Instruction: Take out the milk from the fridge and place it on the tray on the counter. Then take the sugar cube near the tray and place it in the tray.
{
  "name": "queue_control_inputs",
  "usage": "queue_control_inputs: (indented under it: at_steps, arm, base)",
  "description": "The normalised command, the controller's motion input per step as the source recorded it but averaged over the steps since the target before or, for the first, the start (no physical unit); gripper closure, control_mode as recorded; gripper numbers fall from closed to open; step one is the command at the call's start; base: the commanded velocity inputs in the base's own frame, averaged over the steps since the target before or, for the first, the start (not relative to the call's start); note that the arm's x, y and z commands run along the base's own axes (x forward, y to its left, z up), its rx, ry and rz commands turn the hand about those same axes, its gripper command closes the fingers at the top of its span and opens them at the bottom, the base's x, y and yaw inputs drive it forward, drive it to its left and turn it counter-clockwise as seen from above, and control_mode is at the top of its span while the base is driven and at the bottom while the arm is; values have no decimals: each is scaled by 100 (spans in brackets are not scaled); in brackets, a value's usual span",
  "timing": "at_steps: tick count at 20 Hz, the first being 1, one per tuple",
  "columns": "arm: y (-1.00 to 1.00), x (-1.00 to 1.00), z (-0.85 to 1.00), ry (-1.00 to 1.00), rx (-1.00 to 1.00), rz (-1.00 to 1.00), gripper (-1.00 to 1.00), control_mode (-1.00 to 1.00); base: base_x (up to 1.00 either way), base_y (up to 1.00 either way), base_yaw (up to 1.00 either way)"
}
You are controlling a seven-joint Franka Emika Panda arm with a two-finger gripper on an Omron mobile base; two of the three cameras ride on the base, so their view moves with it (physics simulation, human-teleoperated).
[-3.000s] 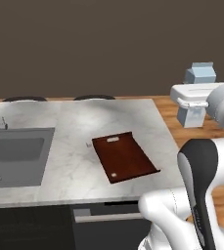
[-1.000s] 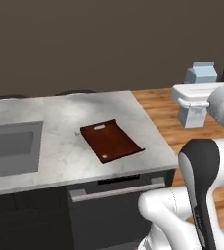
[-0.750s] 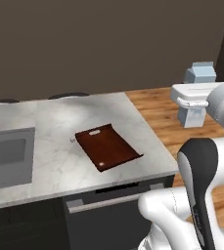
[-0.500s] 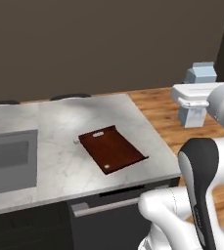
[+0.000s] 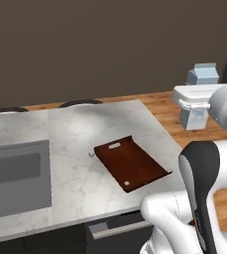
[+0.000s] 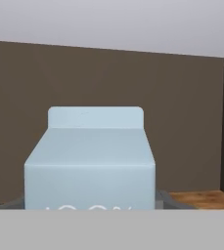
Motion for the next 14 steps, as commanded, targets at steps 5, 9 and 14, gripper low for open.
queue_control_inputs:
  at_steps: [5, 9, 14]
  arm:
    - [0, 0, 0, 0, 0, 0, 100, 100]
    - [0, 0, 0, 0, 0, 0, 100, 100]
    - [0, 0, 0, 0, 0, 0, 100, 100]
  base:
    - [75, -14, 2]
    - [85, 4, 0]
    - [67, 1, 0]
